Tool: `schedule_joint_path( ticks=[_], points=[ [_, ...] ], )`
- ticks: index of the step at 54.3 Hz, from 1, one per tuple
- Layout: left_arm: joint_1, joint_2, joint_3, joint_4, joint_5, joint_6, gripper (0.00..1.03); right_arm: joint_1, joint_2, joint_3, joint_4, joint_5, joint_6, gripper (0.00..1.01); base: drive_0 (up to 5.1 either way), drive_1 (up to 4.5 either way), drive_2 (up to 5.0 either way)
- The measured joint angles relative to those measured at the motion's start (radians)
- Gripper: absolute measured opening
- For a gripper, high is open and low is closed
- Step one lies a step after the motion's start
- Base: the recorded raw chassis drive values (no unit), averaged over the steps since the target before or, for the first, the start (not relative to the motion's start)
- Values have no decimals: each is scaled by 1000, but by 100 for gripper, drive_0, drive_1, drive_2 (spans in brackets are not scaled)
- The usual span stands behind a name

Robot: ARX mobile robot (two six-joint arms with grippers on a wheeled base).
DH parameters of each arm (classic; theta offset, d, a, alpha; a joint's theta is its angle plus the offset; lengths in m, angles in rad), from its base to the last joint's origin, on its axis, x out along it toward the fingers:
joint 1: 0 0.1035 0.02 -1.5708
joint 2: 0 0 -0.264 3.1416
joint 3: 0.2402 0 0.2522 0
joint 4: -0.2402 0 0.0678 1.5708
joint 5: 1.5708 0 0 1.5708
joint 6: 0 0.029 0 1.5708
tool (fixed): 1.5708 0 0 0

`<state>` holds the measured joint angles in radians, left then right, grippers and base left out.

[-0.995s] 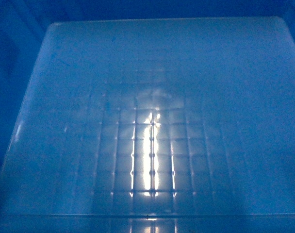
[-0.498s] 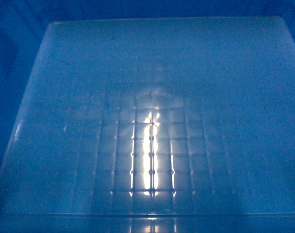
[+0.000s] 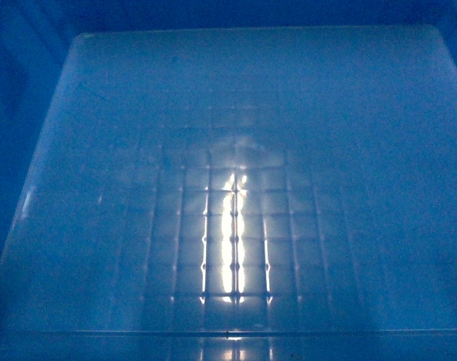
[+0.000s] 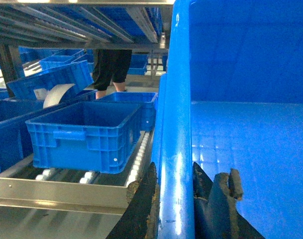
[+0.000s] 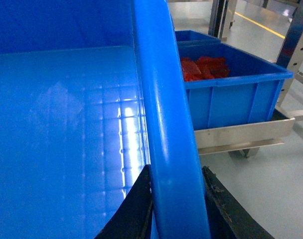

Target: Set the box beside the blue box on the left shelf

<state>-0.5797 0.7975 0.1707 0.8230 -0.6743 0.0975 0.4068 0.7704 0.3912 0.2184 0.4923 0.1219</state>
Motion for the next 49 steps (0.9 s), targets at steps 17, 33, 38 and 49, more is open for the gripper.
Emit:
schedule_joint_path(
  ticks=[17, 33, 38, 49],
  points=[
    [0, 0, 0, -7, 0, -5, 12, 0, 0, -1, -6, -1, 0, 20, 0, 0, 0],
    [0, 1, 0, -3, 0, -4, 12, 0, 0, -2, -1, -1, 0, 20, 0, 0, 0],
    [0, 1, 0, -3, 0, -4, 12, 0, 0, -2, -1, -1, 0, 20, 0, 0, 0],
    [0, 1, 0, -3, 0, -4, 12, 0, 0, -2, 0, -1, 0, 20, 0, 0, 0]
  ],
)
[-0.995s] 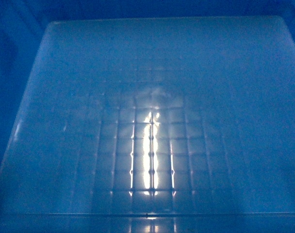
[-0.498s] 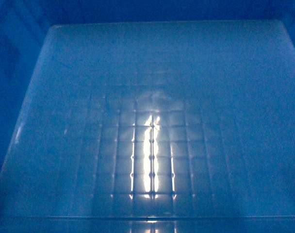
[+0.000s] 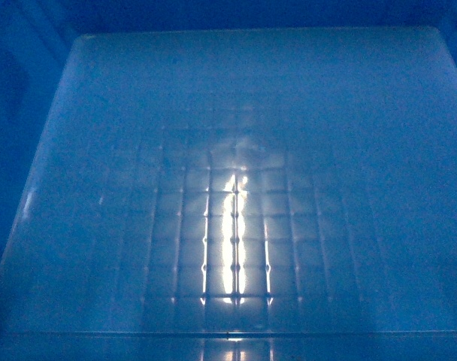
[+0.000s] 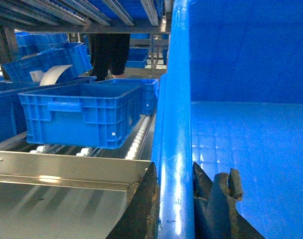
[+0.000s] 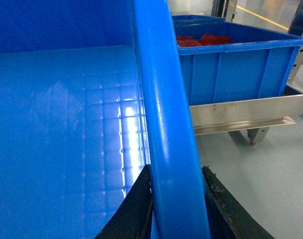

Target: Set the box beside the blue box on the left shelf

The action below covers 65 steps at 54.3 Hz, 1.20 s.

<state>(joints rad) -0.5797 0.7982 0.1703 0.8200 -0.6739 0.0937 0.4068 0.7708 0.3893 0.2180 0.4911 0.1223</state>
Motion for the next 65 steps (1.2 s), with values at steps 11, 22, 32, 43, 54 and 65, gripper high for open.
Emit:
schedule_joint_path(
  ticks=[11, 22, 32, 43, 54, 65],
  points=[
    [0, -2, 0, 1, -2, 0, 12, 0, -2, 0, -1, 2, 0, 20, 2, 190, -186],
    [0, -2, 0, 3, 0, 1, 12, 0, -1, 0, 1, 1, 0, 20, 5, 429, -419],
    [0, -2, 0, 3, 0, 1, 12, 0, -1, 0, 1, 2, 0, 20, 10, 437, -417],
    [0, -2, 0, 3, 0, 1, 12, 0, -1, 0, 2, 1, 0, 20, 17, 445, -411],
    [0, -1, 0, 3, 0, 1, 12, 0, 0, 0, 1, 2, 0, 20, 11, 440, -418],
    [0, -1, 0, 2, -1, 1, 12, 0, 0, 0, 1, 1, 0, 20, 6, 435, -423]
  ],
)
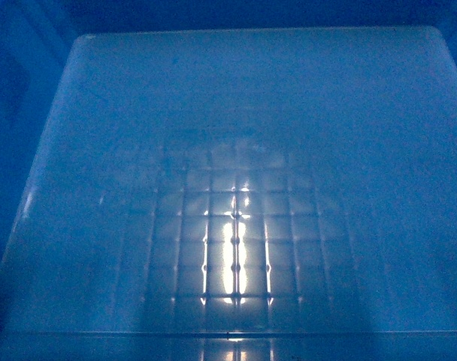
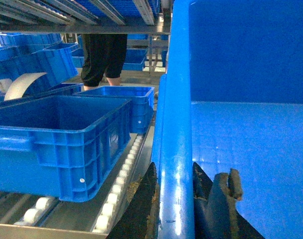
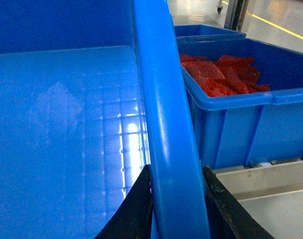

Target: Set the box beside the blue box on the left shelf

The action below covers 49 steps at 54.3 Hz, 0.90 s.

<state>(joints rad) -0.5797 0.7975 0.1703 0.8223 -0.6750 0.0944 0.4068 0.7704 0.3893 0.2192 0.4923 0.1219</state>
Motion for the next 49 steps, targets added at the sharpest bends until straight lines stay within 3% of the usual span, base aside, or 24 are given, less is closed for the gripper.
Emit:
schedule_joint_path(
  ticks=[43, 49],
  points=[
    [0, 1, 0, 0, 1, 0, 12, 0, 0, 0, 0, 0, 0, 20, -6, 423, -434],
    [0, 3, 0, 0, 2, 0, 12, 0, 4, 0, -1, -1, 0, 20, 0, 0, 0]
  ],
)
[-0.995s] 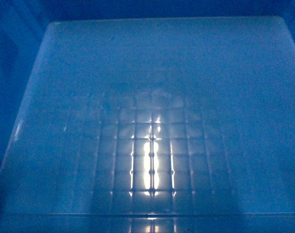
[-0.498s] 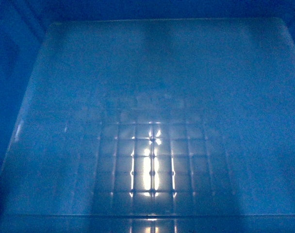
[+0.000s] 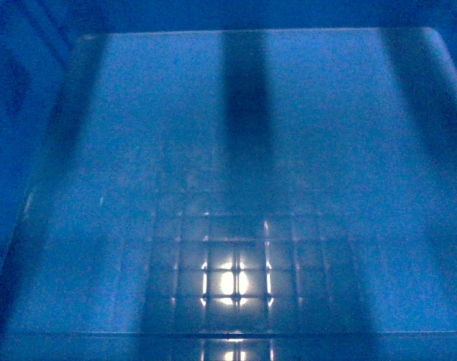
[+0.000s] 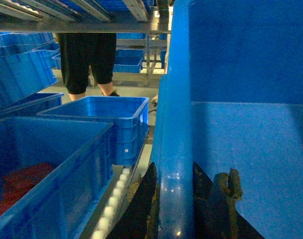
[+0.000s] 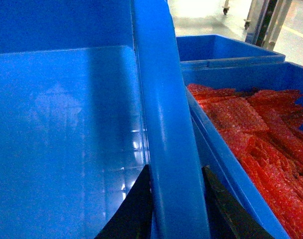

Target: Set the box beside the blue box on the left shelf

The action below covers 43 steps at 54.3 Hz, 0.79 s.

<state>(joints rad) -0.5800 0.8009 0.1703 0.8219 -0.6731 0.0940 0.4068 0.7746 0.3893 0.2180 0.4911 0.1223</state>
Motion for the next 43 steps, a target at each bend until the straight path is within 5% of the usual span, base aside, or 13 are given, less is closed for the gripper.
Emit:
schedule_joint_path(
  ticks=[43],
  points=[
    [0, 0, 0, 1, -1, 0, 12, 0, 0, 0, 1, 0, 0, 20, 0, 0, 0]
  ],
)
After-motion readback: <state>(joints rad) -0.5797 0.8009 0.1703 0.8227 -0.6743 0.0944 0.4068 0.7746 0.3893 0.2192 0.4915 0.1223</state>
